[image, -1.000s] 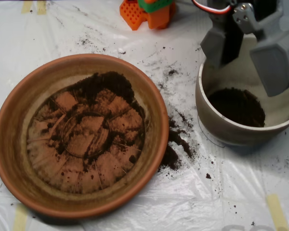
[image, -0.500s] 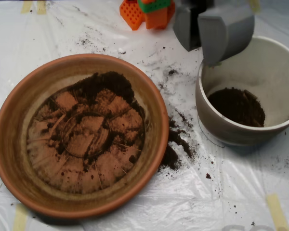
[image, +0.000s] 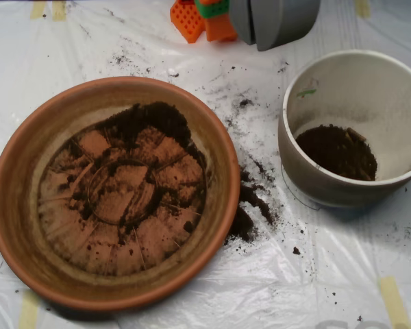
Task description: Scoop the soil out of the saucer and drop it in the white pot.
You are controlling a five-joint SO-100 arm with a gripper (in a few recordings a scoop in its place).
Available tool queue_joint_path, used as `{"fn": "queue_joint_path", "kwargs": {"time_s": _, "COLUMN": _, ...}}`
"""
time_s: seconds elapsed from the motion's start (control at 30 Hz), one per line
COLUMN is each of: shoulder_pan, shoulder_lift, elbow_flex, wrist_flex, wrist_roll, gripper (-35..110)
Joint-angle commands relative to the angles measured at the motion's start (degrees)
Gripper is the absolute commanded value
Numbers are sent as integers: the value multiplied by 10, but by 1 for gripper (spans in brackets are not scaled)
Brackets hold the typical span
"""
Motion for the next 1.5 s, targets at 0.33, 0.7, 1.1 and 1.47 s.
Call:
{"fn": "queue_joint_path", "kwargs": {"time_s": 0.33, "shoulder_pan": 46, "shoulder_lift": 247, "elbow_flex": 247, "wrist_flex": -86, "wrist_roll": 28, "gripper": 0}}
{"fn": "queue_joint_path", "kwargs": {"time_s": 0.7, "shoulder_pan": 73, "shoulder_lift": 283, "elbow_flex": 394, "wrist_flex": -157, "wrist_roll": 140, "gripper": 0}}
{"fn": "queue_joint_path", "kwargs": {"time_s": 1.1, "shoulder_pan": 35, "shoulder_lift": 445, "elbow_flex": 575, "wrist_flex": -164, "wrist_roll": 102, "gripper": 0}}
{"fn": "queue_joint_path", "kwargs": {"time_s": 1.47, "shoulder_pan": -40, "shoulder_lift": 446, "elbow_flex": 649, "wrist_flex": -179, "wrist_roll": 46, "gripper": 0}}
